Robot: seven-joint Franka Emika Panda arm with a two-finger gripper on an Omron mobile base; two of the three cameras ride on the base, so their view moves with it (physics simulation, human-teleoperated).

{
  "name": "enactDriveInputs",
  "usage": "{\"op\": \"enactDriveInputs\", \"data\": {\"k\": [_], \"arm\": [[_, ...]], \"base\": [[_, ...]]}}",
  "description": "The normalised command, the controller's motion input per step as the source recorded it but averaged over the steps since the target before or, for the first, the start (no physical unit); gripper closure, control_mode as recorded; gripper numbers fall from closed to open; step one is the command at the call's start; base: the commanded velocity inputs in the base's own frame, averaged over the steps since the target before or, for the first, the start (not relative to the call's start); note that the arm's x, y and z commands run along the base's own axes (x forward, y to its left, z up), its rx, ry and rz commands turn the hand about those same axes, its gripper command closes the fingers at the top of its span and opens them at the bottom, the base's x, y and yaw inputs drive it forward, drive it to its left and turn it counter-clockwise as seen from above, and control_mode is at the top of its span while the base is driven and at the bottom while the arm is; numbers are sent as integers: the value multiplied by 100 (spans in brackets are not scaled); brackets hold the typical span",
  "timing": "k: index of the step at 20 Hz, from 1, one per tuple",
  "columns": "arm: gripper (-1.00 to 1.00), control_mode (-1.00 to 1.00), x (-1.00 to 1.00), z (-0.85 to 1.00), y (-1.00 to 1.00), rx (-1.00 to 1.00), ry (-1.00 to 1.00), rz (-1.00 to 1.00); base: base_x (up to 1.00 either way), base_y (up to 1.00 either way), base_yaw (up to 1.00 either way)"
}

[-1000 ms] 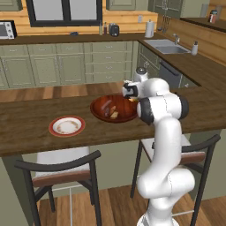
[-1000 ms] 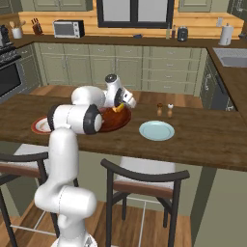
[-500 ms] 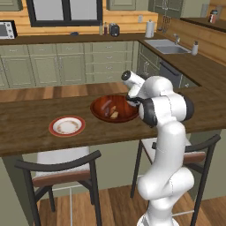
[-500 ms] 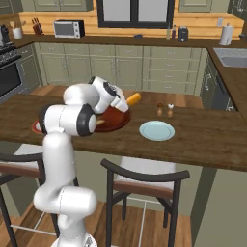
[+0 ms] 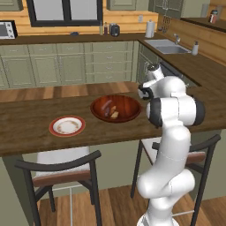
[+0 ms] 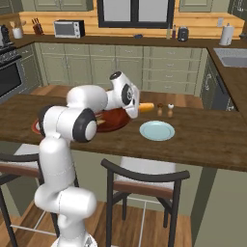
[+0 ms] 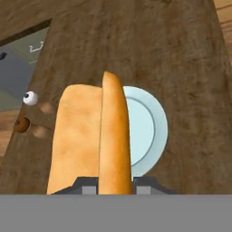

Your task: Place one bun and one sausage from the bowl on each plate.

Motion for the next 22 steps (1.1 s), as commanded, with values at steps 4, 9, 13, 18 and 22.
{"op": "enactDriveInputs", "data": {"k": [4, 9, 13, 18, 22], "arm": [[100, -100, 0, -1, -34, -1, 1, -7], [100, -100, 15, -28, -60, 1, 1, -5], [100, -100, 33, -41, -29, 12, 0, 0], [100, -100, 16, -13, -5, 8, 0, 0], [100, -100, 5, -7, 0, 1, 0, 0]], "base": [[0, 0, 0], [0, 0, 0], [0, 0, 0], [0, 0, 0], [0, 0, 0]]}}
